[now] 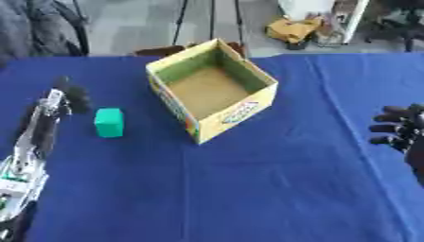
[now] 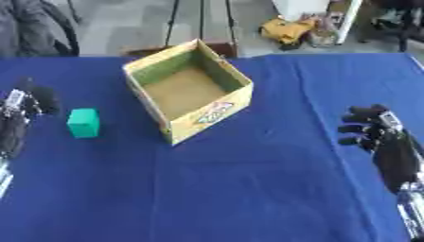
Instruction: Pick up objects on the table and place them in the box.
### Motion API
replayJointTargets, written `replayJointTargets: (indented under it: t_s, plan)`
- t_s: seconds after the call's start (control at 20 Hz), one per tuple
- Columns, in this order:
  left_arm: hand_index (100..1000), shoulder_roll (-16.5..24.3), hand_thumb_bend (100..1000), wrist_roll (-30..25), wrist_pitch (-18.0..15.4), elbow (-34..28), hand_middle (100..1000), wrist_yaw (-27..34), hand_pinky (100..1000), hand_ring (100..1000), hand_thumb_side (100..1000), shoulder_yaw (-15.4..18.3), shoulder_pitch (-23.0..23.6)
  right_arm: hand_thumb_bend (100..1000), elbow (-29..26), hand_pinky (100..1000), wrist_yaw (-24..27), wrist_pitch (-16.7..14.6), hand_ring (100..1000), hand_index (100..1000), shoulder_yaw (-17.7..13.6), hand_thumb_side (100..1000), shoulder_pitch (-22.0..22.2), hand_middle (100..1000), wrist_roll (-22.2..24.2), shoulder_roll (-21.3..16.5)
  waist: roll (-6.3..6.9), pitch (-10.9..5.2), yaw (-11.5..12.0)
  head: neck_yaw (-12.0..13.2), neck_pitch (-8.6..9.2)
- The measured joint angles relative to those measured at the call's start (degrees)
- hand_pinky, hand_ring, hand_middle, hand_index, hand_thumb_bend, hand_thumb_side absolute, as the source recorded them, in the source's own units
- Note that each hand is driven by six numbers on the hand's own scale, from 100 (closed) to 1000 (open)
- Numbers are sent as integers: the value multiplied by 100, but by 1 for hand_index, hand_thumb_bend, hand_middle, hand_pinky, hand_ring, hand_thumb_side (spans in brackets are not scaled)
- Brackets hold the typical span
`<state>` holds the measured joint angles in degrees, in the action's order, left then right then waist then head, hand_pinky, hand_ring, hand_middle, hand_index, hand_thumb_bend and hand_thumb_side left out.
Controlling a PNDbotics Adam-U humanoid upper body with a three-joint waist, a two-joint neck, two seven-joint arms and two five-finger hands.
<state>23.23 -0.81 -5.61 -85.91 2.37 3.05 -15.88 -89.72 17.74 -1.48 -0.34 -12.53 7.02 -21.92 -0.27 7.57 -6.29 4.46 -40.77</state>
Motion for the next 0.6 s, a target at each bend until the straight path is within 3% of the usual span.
replayJointTargets:
  t_s: [0.35,0.45,0.6]
  plan:
    - [695,71,227,-66,5,4,561,-205,655,621,978,1,-40,100,0,606,0,1,698,815,0,908,1,680,1,0,9,0,-10,-10,-2]
    - [704,131,236,-112,6,8,576,-362,658,627,891,2,-99,100,0,606,0,2,698,815,0,907,1,680,2,0,9,0,-15,-23,-1]
    - [703,321,253,-281,22,7,596,-905,667,640,607,15,-305,100,0,605,0,2,698,815,0,907,1,680,2,0,11,-7,-43,-55,2]
